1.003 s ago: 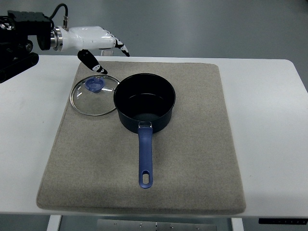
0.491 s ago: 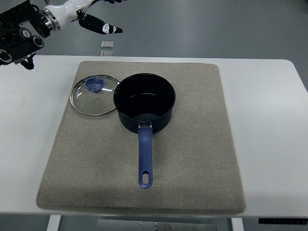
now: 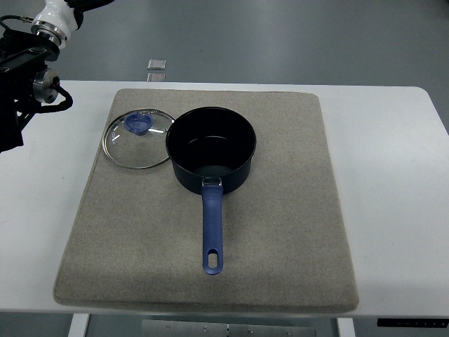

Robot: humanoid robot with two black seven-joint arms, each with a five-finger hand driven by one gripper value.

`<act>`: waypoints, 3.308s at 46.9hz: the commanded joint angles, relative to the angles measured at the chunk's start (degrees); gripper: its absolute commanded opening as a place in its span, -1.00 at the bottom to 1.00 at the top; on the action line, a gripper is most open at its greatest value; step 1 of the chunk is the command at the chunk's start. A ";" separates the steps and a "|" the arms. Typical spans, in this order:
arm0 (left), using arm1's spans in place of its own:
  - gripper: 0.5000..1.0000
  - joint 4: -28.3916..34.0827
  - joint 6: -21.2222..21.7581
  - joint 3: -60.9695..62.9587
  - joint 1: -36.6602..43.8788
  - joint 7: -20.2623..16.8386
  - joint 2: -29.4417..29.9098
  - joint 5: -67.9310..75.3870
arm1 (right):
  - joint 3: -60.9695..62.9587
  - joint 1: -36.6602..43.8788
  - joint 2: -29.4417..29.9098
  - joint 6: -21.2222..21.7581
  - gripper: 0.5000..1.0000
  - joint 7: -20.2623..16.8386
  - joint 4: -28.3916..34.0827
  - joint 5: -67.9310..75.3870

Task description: Open pot lid and place left with left hand

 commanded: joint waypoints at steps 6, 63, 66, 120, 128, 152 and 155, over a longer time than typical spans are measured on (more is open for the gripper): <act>0.36 1.21 -1.14 -0.08 0.92 0.00 -0.71 -6.21 | 0.00 0.00 0.00 0.00 0.67 0.00 0.00 0.08; 0.95 6.39 1.58 -12.39 9.27 0.00 -8.27 -12.72 | 0.00 0.00 0.00 0.00 0.67 0.00 0.00 -0.01; 0.95 6.39 2.29 -12.39 10.06 0.00 -8.36 -12.72 | 0.00 0.00 0.00 0.00 0.67 0.00 0.00 0.08; 0.94 9.47 6.59 -16.52 10.15 0.00 -10.38 -12.72 | 0.35 -0.09 0.00 0.71 0.67 -0.09 1.05 0.08; 0.93 9.91 8.18 -16.61 8.75 0.00 -10.82 -12.72 | -0.09 -0.09 0.00 0.53 0.67 -0.09 1.05 -0.19; 0.90 9.73 9.76 -17.22 7.16 0.81 -10.91 -12.72 | 0.53 -0.09 0.00 0.44 0.67 0.00 0.88 0.43; 0.91 9.65 9.50 -17.22 7.43 0.81 -11.00 -12.72 | 0.53 -0.09 0.00 0.44 0.67 0.00 0.79 0.43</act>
